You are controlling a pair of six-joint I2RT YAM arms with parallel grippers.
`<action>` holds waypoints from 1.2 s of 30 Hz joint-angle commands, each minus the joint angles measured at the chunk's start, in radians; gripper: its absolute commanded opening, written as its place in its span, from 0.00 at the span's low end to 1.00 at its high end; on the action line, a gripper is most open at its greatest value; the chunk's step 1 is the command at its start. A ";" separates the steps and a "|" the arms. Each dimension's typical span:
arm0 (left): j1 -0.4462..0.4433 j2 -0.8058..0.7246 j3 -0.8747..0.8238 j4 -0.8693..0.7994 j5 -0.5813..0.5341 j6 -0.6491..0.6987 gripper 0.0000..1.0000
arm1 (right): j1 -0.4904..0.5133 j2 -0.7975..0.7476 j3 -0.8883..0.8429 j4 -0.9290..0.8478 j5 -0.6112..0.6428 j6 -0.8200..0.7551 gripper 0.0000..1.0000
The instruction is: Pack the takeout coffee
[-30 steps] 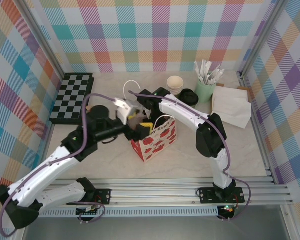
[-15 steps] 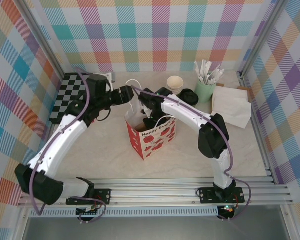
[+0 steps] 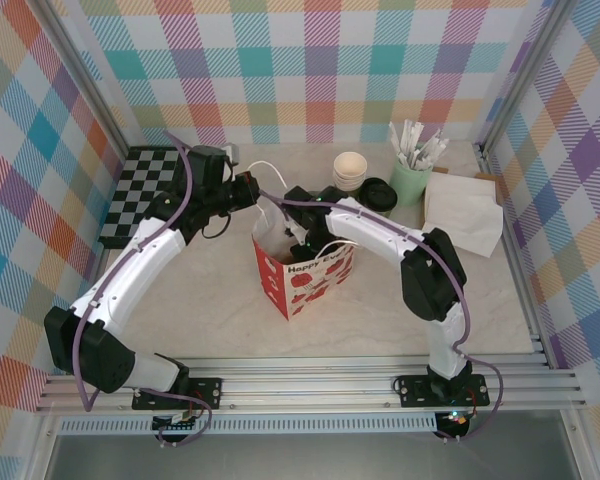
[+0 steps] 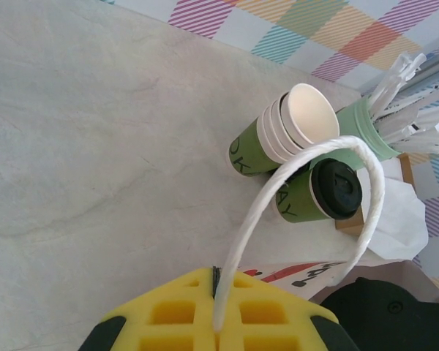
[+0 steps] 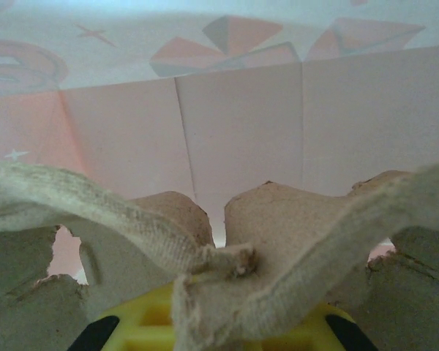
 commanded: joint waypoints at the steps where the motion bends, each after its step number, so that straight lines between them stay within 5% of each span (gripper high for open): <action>1: 0.007 -0.015 0.013 0.030 -0.009 -0.056 0.00 | 0.007 -0.013 -0.051 0.073 0.027 -0.036 0.00; 19: 0.007 -0.033 0.025 0.029 0.005 -0.058 0.00 | 0.007 0.081 -0.173 0.171 0.108 -0.057 0.00; 24: 0.007 -0.020 0.025 0.060 0.095 -0.036 0.00 | 0.007 0.073 -0.228 0.251 0.138 -0.052 0.10; 36: 0.007 -0.023 0.047 0.053 0.120 0.028 0.00 | 0.008 0.102 -0.317 0.346 0.148 -0.076 0.25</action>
